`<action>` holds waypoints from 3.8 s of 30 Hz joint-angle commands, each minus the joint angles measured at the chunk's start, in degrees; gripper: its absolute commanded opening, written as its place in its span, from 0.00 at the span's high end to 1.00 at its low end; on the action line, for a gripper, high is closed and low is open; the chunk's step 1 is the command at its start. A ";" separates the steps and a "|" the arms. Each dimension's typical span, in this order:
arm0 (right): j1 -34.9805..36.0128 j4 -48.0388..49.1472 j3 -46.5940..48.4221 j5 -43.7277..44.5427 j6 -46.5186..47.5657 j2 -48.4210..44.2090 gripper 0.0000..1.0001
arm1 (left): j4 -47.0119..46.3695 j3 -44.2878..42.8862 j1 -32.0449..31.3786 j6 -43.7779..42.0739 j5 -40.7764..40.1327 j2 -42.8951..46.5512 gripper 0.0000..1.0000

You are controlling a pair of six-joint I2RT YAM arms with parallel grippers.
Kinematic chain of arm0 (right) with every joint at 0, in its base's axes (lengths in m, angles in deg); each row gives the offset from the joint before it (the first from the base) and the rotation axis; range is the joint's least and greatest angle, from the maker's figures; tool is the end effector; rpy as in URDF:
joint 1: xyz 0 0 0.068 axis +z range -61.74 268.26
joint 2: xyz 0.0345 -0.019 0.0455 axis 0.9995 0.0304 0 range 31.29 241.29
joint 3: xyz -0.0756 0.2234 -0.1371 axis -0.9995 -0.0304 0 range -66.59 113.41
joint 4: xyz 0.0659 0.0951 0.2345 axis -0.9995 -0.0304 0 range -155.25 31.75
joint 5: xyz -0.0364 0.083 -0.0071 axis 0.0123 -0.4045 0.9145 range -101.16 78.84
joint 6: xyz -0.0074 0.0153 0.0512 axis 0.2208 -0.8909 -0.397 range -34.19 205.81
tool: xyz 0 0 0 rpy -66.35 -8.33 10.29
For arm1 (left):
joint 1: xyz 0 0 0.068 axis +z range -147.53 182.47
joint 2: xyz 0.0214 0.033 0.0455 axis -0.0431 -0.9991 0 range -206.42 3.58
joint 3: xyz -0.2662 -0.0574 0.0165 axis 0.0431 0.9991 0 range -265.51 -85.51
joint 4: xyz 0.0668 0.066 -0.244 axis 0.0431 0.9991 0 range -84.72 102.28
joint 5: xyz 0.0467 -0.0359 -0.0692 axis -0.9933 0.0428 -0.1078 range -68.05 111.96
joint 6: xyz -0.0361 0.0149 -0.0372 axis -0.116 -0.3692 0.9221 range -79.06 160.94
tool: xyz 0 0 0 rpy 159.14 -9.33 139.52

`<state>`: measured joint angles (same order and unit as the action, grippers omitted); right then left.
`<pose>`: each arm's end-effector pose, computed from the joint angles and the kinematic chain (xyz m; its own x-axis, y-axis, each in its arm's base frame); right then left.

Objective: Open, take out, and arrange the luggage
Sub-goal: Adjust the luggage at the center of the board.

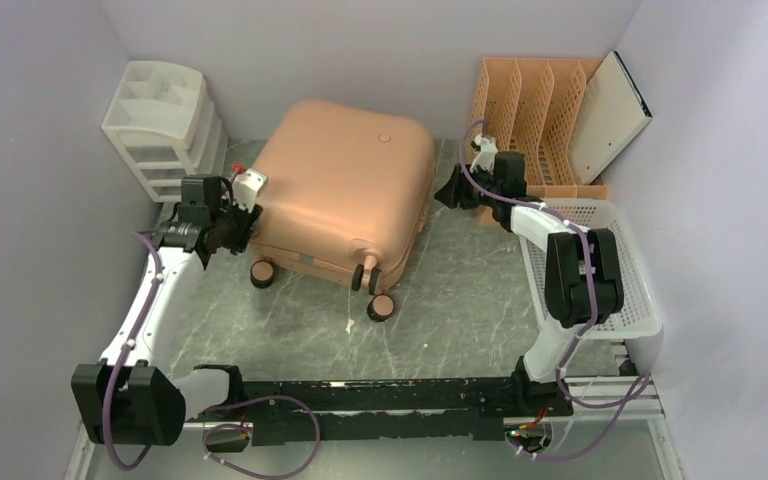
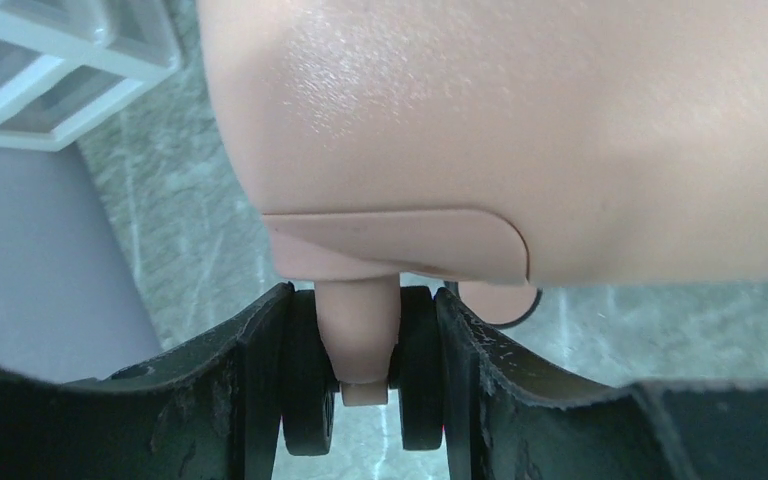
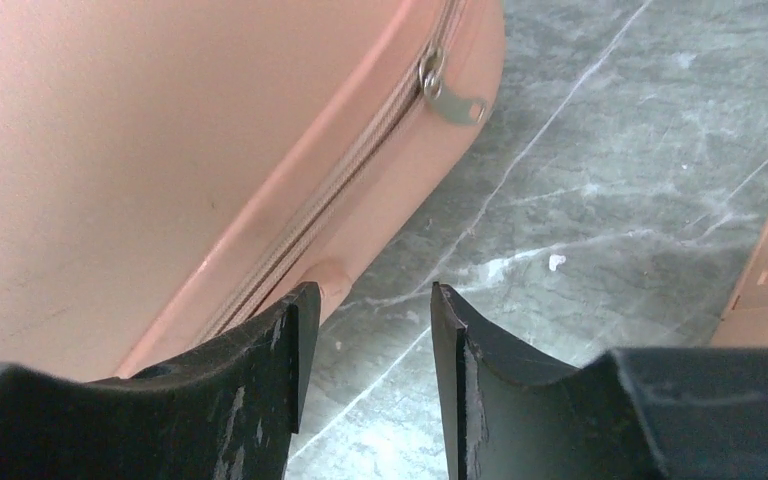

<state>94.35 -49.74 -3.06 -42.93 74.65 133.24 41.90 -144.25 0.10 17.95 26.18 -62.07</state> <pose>0.3902 0.0605 0.2145 -0.5918 0.1024 -0.7996 -0.4377 0.7921 0.4254 0.2406 -0.0125 0.3087 -0.5966 0.4144 -0.6872 0.3558 0.9042 0.2363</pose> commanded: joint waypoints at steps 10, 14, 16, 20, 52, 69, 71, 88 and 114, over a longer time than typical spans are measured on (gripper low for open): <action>-0.29 3.50 9.70 8.72 -10.55 -3.54 0.48 | -11.18 -10.01 2.88 -0.79 -11.17 -11.86 0.95; -0.66 7.56 11.25 7.83 -15.76 -1.06 0.42 | -8.18 -15.90 7.17 0.47 -3.77 -16.76 0.91; -0.64 9.16 12.83 7.38 -18.72 1.04 0.40 | -7.72 -16.73 7.71 -0.02 1.55 -16.87 0.85; -0.70 11.82 18.66 3.60 -23.96 7.51 0.39 | -7.52 -15.78 7.73 -1.00 7.83 -15.34 0.73; 8.02 18.19 2.06 -30.81 -24.07 7.06 0.49 | -13.95 -22.49 -2.51 0.77 2.58 -26.50 0.65; 8.29 5.48 -7.97 -24.34 -11.14 -12.38 0.47 | -11.04 -26.09 -1.37 5.20 -2.96 -14.12 0.04; 8.11 2.49 -8.47 -24.67 -8.18 -15.28 0.45 | -8.74 -27.09 -1.72 5.05 1.38 -11.68 0.04; -16.25 -1.27 -18.07 -20.39 6.58 -36.48 0.37 | 13.47 -31.39 -39.44 2.92 12.89 -14.16 0.04; -24.45 4.92 -21.68 -23.55 3.69 -37.92 0.37 | 8.49 -19.86 -42.89 8.59 -7.47 -17.69 0.04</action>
<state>70.33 -48.49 -24.29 -64.44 78.63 95.60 52.28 -164.12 -42.52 25.41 19.56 -78.20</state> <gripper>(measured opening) 0.628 0.962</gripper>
